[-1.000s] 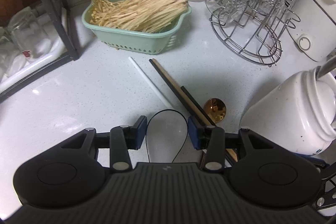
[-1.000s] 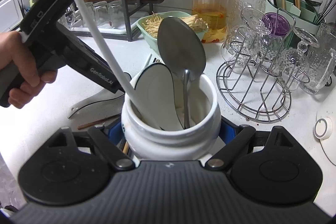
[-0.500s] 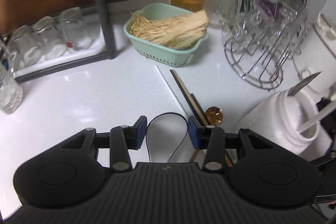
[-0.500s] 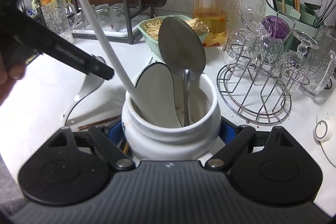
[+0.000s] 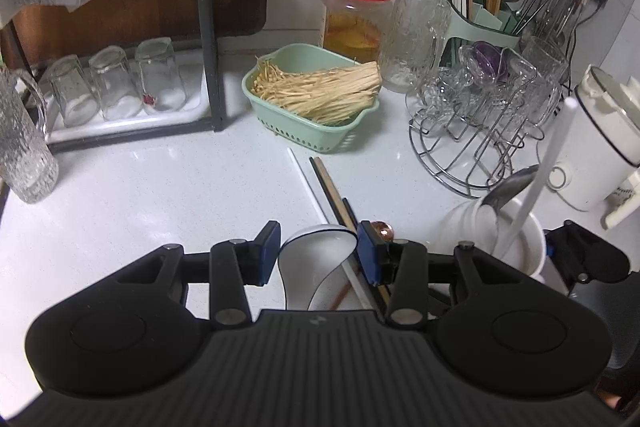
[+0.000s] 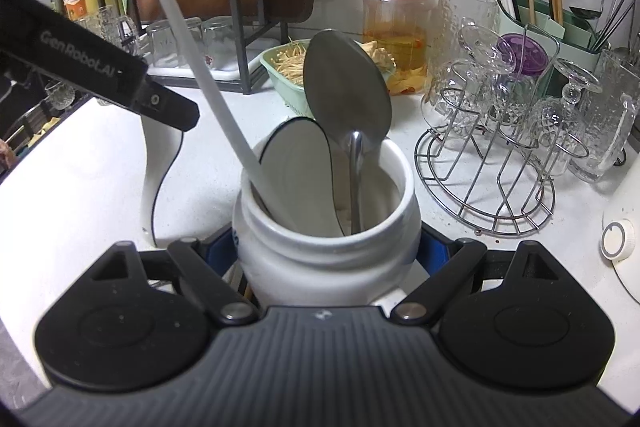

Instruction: Organize utensils

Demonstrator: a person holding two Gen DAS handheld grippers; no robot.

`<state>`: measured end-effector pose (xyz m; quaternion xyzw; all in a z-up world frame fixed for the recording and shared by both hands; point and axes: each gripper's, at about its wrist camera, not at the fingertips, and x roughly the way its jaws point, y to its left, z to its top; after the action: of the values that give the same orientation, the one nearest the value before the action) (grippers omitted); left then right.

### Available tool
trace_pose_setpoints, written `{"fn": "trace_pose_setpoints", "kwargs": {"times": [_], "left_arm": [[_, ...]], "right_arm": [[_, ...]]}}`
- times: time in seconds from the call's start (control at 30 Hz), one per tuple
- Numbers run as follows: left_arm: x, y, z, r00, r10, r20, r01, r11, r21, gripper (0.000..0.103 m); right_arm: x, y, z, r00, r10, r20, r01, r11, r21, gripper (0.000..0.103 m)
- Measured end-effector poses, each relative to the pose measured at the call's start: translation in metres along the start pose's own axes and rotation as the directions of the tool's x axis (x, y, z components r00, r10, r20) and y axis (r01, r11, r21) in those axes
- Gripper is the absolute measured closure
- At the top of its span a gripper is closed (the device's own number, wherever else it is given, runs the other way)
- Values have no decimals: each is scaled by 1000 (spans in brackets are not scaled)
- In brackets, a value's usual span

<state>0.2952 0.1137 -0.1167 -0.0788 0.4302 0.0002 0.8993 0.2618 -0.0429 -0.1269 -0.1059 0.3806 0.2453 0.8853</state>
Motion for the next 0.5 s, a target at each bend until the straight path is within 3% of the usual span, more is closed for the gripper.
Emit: {"fn": "trace_pose_setpoints", "kwargs": {"times": [0.5], "left_arm": [[-13, 2, 5, 999, -37, 15, 37, 999, -34, 57]], "right_arm": [[4, 5, -1, 999, -37, 19, 37, 999, 26, 12]]}}
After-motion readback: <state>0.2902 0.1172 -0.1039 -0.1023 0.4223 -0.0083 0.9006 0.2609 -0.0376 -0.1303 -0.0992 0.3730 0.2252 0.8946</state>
